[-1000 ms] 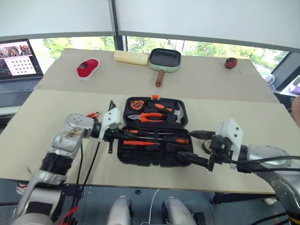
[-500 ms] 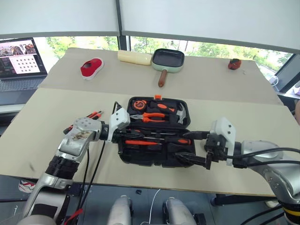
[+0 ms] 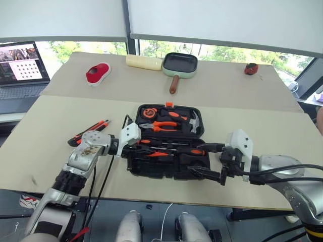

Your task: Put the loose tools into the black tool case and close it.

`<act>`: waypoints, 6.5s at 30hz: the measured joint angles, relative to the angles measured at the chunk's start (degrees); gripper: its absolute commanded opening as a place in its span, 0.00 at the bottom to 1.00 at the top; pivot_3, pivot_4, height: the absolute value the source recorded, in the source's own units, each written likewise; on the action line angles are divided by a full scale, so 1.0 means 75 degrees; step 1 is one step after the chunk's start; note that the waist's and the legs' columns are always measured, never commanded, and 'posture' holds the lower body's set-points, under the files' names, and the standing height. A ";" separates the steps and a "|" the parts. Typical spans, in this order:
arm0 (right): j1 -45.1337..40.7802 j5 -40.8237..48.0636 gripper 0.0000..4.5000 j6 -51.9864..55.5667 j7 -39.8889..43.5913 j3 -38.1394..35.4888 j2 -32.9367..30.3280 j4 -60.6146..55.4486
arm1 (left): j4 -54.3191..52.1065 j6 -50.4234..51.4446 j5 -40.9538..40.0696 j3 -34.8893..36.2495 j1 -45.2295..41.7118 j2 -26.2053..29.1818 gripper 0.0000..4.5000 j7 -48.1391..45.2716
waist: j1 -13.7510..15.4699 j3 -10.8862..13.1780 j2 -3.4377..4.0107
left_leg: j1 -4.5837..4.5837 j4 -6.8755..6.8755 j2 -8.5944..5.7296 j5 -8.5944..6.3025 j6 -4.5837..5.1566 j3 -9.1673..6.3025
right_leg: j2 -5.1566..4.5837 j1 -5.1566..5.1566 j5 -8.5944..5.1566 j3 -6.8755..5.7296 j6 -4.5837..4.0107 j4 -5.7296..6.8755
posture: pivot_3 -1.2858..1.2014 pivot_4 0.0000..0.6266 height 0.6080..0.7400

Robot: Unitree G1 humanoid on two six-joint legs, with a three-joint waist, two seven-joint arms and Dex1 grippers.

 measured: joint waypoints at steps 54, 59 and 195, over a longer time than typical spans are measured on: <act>-0.1153 -0.0152 1.00 -0.0272 0.0314 0.0659 0.0611 -0.0412 | 0.7164 -0.1661 0.2204 0.0930 -0.3123 0.1817 0.83 0.0494 | 0.0030 0.0023 -0.0080 | -0.0013 -0.0072 0.0002 0.0014 0.0009 0.0082 | -0.0068 -0.0031 -0.0008 -0.0066 -0.0011 -0.0011 | 0.52 0.24 1.00; -0.0867 -0.0153 1.00 -0.0271 0.0167 0.0522 0.0550 -0.0531 | 0.7601 -0.2078 0.2356 0.0882 -0.3316 0.1690 0.41 0.0353 | 0.0032 0.0022 -0.0079 | -0.0010 -0.0070 0.0003 0.0014 0.0009 0.0076 | -0.0067 -0.0029 -0.0008 -0.0066 -0.0011 -0.0004 | 0.52 0.24 1.00; 0.2406 0.0378 1.00 -0.0110 -0.0650 -0.1383 -0.0259 -0.1785 | -0.0676 0.0645 0.0782 -0.1697 -0.1432 0.0191 0.16 -0.1213 | 0.0141 0.0001 -0.0040 | 0.0045 0.0005 0.0005 0.0018 0.0024 0.0021 | -0.0013 0.0106 -0.0015 -0.0003 0.0021 -0.0048 | 0.52 0.24 1.00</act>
